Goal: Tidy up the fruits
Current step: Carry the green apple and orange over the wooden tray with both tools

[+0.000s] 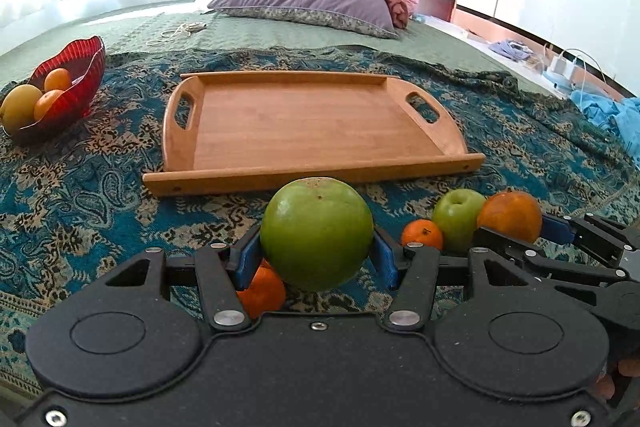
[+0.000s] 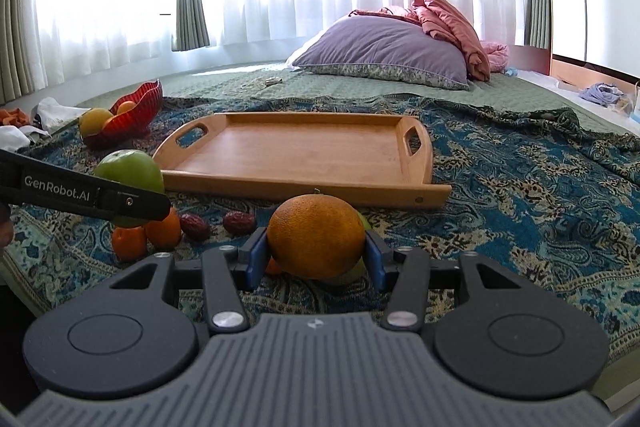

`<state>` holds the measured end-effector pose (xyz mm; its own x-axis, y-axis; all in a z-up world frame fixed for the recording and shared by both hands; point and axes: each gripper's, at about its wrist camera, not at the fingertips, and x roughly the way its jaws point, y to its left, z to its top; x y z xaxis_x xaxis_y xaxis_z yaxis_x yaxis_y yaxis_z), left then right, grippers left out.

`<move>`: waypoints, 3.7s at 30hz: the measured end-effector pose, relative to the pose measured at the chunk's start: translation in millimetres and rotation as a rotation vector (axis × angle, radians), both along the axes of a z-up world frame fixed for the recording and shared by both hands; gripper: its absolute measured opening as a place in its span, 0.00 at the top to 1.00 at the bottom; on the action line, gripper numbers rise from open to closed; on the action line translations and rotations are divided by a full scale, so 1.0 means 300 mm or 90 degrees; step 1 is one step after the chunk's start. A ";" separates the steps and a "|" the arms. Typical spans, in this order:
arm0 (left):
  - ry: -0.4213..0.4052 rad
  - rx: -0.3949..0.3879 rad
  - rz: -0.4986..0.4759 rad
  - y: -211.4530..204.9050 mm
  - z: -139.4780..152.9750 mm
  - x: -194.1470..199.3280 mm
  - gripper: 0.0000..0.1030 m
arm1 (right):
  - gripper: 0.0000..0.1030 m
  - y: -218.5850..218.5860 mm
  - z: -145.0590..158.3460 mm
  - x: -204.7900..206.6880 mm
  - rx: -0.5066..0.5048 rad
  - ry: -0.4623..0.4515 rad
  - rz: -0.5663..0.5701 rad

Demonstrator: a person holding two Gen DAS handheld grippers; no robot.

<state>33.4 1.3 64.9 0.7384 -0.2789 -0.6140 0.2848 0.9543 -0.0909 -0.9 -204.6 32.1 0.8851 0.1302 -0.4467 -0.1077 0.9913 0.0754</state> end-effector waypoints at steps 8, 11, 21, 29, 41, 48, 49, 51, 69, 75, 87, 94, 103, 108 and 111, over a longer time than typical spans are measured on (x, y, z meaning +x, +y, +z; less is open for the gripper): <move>-0.008 -0.005 0.010 0.013 0.018 0.030 0.47 | 0.48 -0.003 0.017 0.017 0.001 -0.006 -0.001; -0.011 -0.007 0.014 0.018 0.027 0.049 0.47 | 0.48 -0.007 0.026 0.027 0.001 -0.011 -0.003; -0.026 -0.016 0.043 0.035 0.064 0.147 0.47 | 0.48 -0.013 0.070 0.121 0.001 -0.015 0.002; -0.039 -0.013 0.055 0.035 0.091 0.236 0.47 | 0.48 -0.013 0.090 0.212 0.015 -0.009 0.002; -0.033 -0.035 0.055 0.053 0.094 0.425 0.47 | 0.48 -0.060 0.132 0.388 0.039 0.009 -0.020; -0.003 -0.018 0.082 0.074 0.053 0.566 0.47 | 0.48 -0.115 0.137 0.542 0.067 0.051 -0.030; 0.005 -0.019 0.085 0.075 0.043 0.581 0.47 | 0.48 -0.121 0.132 0.560 0.071 0.054 -0.029; 0.018 -0.024 0.089 0.080 0.023 0.612 0.47 | 0.48 -0.128 0.117 0.599 0.071 0.069 -0.040; 0.042 0.013 0.086 0.040 -0.080 0.703 0.47 | 0.48 -0.111 0.015 0.719 0.032 0.130 -0.060; 0.045 0.014 0.095 0.041 -0.090 0.725 0.47 | 0.48 -0.096 0.015 0.752 0.013 0.133 -0.058; 0.052 0.020 0.094 0.033 -0.118 0.738 0.47 | 0.47 -0.120 -0.019 0.776 0.026 0.152 -0.074; 0.056 0.021 0.094 0.036 -0.129 0.744 0.47 | 0.47 -0.112 -0.028 0.783 0.024 0.158 -0.070; 0.056 0.019 0.093 0.038 -0.129 0.744 0.47 | 0.47 -0.109 -0.038 0.790 0.024 0.165 -0.070; 0.056 0.019 0.094 0.038 -0.129 0.744 0.47 | 0.47 -0.112 -0.040 0.788 0.022 0.165 -0.069; 0.058 0.018 0.094 0.038 -0.128 0.744 0.47 | 0.46 -0.111 -0.041 0.788 0.024 0.165 -0.069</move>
